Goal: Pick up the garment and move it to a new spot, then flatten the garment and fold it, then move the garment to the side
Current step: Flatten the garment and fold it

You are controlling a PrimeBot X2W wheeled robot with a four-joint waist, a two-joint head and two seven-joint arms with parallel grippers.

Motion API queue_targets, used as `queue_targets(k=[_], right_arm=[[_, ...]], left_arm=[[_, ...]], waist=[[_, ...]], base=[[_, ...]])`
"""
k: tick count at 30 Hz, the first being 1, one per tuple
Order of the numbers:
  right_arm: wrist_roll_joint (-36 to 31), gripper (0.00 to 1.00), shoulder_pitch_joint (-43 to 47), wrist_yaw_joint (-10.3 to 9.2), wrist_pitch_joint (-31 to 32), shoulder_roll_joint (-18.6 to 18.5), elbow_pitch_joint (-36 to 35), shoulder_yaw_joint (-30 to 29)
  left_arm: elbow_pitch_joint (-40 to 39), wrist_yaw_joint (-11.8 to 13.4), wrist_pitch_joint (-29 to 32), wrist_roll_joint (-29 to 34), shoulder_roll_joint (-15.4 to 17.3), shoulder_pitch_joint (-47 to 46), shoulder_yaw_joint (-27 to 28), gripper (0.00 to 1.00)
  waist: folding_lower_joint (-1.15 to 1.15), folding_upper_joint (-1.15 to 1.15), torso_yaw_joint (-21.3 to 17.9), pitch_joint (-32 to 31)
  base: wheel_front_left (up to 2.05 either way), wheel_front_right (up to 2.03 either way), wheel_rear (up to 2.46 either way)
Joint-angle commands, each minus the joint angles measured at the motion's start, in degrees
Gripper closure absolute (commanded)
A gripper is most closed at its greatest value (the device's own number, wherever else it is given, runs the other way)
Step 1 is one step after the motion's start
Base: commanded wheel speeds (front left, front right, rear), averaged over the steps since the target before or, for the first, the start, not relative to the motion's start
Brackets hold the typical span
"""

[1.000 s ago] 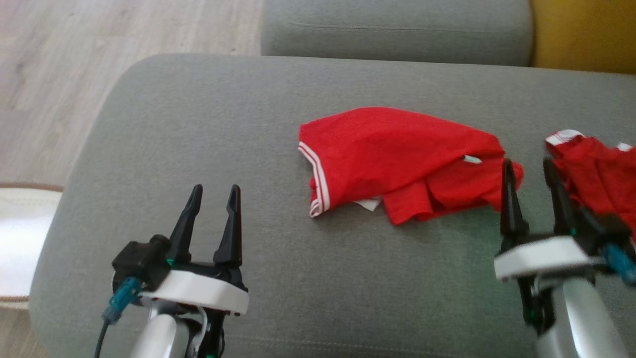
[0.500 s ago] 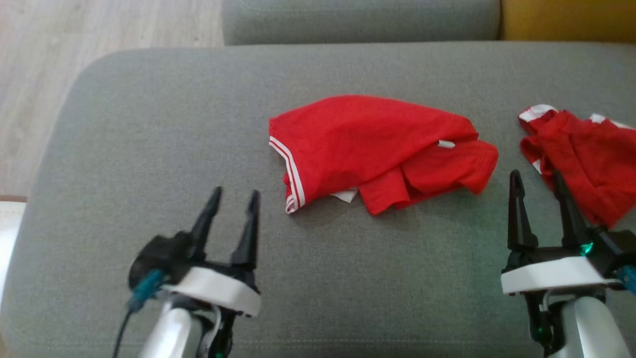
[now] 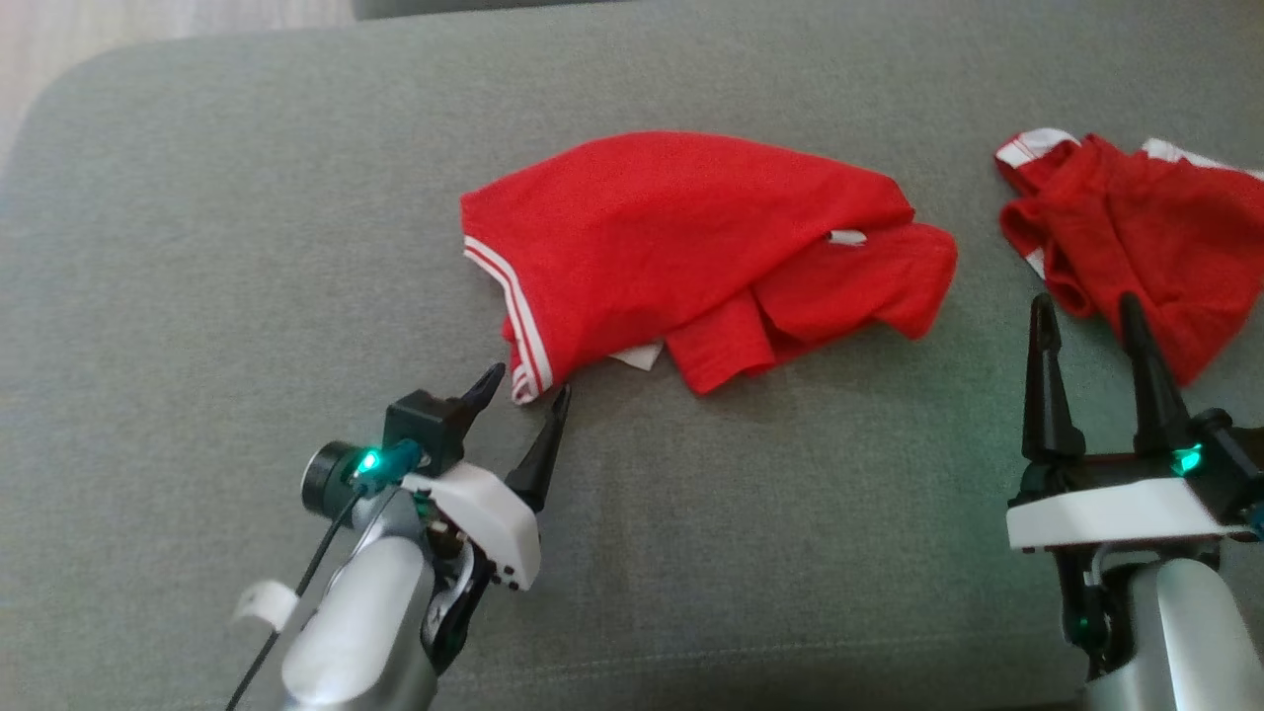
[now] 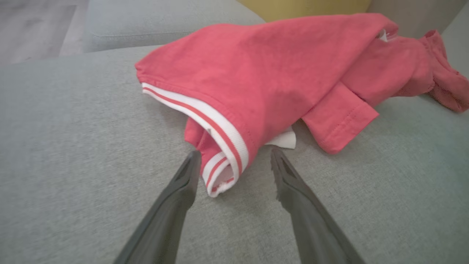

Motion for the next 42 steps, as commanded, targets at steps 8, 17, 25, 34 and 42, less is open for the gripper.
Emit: queue_targets(k=[8,17,25,34,42], right_arm=[[0.1,0.00,-3.4,0.22,-0.8,-0.3,-1.6,1.7],[0.5,0.00,-4.4,0.22,-1.8,-0.3,-0.2,1.3],[0.7,0.00,-3.8,0.22,-2.3,-0.3,1.3,0.3],[0.9,0.00,-2.4,0.22,-2.6,-0.3,2.2,-0.5],[1.4,0.00,-2.5,0.22,-2.7,-0.3,1.8,0.3]], left_arm=[[4.3,-0.7,-1.8,1.3,1.3,-6.0,-0.4,0.00],[8.2,-1.7,-3.5,0.4,1.0,-8.7,-3.9,1.00],[0.7,-2.1,-4.8,-4.3,2.1,-7.6,-7.9,1.00],[-21.0,-2.1,-4.7,-8.8,4.4,-2.3,-7.8,1.00],[-40.3,-0.2,1.3,-10.9,7.5,0.4,-6.2,1.00]], waist=[[-0.01,0.00,-2.2,2.4],[-0.01,0.00,-2.9,2.1],[-0.01,0.00,-1.3,-1.7],[-0.01,0.00,1.2,-5.2],[-0.01,0.00,0.5,-4.9]], base=[[0.00,0.00,0.00],[0.00,0.00,0.00],[0.00,0.00,0.00],[0.00,0.00,0.00],[0.00,0.00,0.00]])
